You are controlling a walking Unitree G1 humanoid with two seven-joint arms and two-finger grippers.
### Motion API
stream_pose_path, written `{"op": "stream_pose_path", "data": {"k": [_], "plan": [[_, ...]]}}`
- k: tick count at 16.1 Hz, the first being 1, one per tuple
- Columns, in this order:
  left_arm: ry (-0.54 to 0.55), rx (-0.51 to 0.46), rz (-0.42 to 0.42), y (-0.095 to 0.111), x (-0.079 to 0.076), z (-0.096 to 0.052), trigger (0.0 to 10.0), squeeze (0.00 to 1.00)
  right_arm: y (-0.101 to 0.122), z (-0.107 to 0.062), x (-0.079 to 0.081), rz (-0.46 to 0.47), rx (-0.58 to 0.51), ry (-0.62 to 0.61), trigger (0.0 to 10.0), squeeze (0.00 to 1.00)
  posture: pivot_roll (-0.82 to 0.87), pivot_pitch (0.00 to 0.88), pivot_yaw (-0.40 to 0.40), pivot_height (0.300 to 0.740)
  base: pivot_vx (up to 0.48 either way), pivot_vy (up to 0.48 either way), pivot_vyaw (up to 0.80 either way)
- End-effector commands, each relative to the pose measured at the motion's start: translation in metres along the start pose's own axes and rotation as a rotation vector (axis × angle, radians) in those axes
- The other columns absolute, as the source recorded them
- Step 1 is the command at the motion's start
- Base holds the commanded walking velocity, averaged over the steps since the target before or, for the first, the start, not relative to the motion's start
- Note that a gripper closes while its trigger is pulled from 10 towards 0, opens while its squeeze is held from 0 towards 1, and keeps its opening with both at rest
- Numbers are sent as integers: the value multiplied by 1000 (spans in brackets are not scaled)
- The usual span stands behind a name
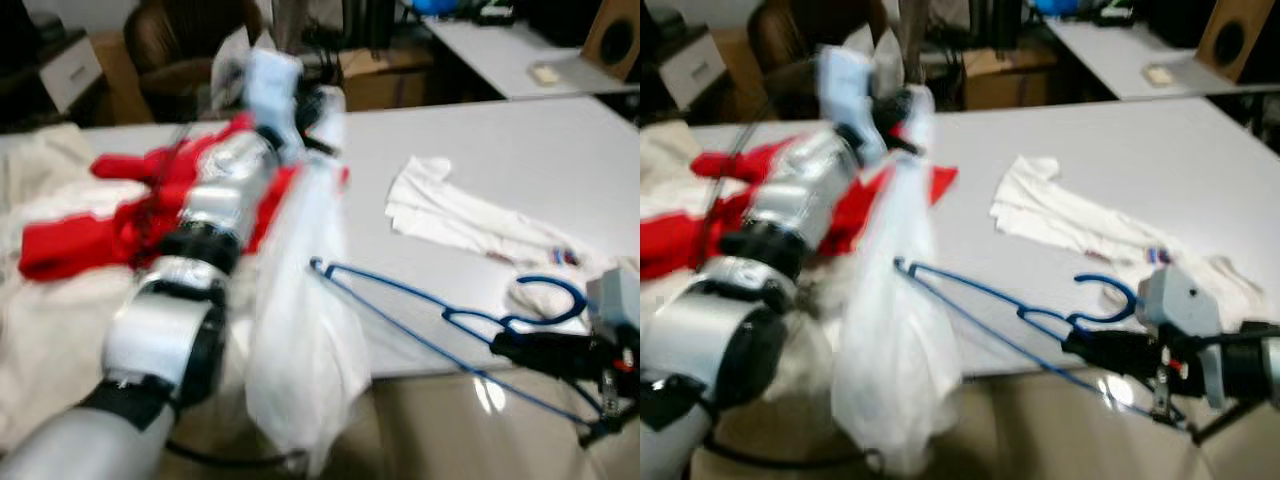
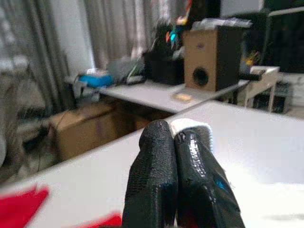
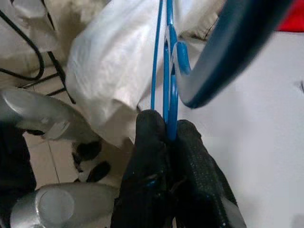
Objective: Hang hanger
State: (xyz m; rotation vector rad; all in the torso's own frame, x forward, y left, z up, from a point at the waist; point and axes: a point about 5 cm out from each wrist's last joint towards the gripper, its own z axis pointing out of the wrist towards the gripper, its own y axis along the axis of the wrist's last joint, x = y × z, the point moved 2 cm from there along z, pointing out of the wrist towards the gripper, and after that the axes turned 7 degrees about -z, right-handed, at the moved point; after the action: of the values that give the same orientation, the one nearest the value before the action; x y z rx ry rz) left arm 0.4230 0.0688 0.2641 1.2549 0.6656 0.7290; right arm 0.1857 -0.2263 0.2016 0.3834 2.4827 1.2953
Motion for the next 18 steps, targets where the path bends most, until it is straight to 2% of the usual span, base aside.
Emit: {"op": "stream_pose_path", "data": {"k": [1,2,4,5,9,10,11,12,13,14,17,18], "plan": [[23,-65,30,20,12,-4,10000,0,5,4,1,-27,-7,16,10000,0,-263,0,61,740,382,0,0],[7,-84,11,23,10,-2,10000,0,7,7,-1,-36,-10,8,10000,0,-259,0,54,740,382,0,0],[-99,-135,-14,35,-4,0,10000,0,8,12,-13,-54,-10,-41,10000,0,-257,0,51,740,0,0,0],[-202,-169,-14,45,-18,-2,10000,0,8,19,-23,-76,4,-65,10000,0,-255,0,48,740,0,0,0],[-311,-230,-46,63,-32,-16,10000,0,11,28,-41,-104,11,-102,10000,0,-242,0,33,740,0,0,0],[-361,-250,-53,71,-38,-21,10000,0,13,30,-57,-129,17,-156,10000,0,-236,0,27,740,0,0,0],[-402,-277,-54,83,-44,-26,10000,0,19,31,-81,-180,23,-263,10000,0,-232,0,22,740,0,0,0],[-414,-299,-58,90,-46,-27,10000,0,23,30,-96,-194,22,-344,10000,0,-229,0,19,740,0,0,0],[-428,-363,-78,109,-50,-31,10000,0,38,21,-139,-239,14,-597,10000,0,-225,0,16,740,0,0,0],[-431,-394,-92,117,-51,-32,10000,0,49,13,-157,-277,-5,-735,10000,0,-225,0,16,740,0,0,0],[-438,-459,-119,133,-53,-36,10000,0,82,-12,-189,-334,-117,-1011,10000,0,-227,0,19,740,0,0,0],[-425,-546,-154,149,-51,-40,10000,0,119,-41,-206,-405,-262,-1219,10000,0,-227,0,20,740,0,0,0]]}}
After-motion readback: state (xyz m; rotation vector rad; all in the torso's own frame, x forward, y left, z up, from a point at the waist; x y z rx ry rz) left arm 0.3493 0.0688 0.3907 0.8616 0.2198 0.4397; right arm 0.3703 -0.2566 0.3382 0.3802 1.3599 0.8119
